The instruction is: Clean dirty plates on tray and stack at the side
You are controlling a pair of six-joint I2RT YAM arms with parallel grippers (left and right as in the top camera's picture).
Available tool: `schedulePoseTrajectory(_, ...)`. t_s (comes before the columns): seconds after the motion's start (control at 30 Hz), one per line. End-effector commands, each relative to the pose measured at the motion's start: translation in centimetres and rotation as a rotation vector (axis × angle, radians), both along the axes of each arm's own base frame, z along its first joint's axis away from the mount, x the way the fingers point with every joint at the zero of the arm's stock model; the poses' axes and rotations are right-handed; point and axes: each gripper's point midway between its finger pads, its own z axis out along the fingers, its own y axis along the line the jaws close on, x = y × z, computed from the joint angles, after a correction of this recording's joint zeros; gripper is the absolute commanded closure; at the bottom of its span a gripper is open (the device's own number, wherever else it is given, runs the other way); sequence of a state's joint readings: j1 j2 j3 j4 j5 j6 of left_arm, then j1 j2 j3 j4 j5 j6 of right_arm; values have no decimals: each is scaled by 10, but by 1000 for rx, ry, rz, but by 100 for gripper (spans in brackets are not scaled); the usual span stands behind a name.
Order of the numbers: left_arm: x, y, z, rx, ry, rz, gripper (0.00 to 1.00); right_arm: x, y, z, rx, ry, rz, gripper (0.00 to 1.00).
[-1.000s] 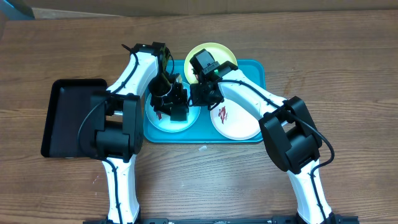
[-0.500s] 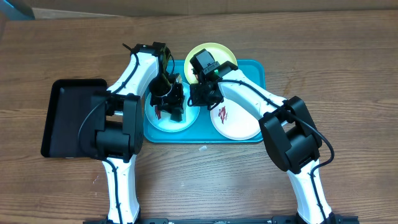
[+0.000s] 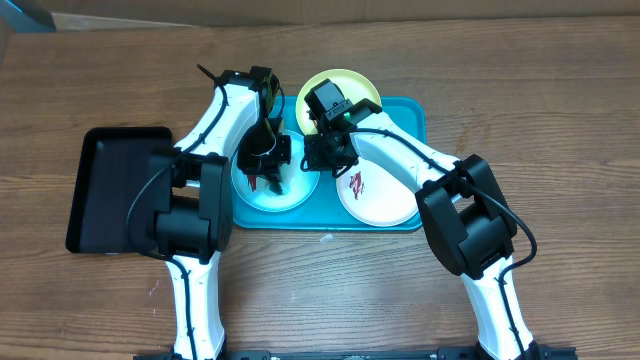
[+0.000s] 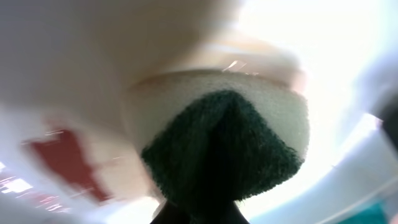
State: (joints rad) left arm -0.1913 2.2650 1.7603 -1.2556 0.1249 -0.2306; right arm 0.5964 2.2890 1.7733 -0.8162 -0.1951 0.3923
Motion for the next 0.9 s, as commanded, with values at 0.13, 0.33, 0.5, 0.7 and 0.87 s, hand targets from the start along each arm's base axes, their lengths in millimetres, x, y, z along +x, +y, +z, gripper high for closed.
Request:
schedulePoseTrajectory(0.13,7,88,-3,470,-65,123,96,-3,-3,-7,-9,21,-3,96)
schedulePoseTrajectory(0.33,11,89,2,468,-75,134,96,-3,-3,-7,-9,21,-3,96)
schedulePoseTrajectory(0.5,26,84,26,451,-115,180,96,-3,-3,-7,-9,20,-3,96)
schedulePoseTrajectory(0.7,48,44,39,214,-159,142,96,-3,-3,-7,-9,21,-3,96)
schedulePoseTrajectory(0.87,47,21,31,78,-138,158,96,-2,-3,-7,-8,20,-3,96)
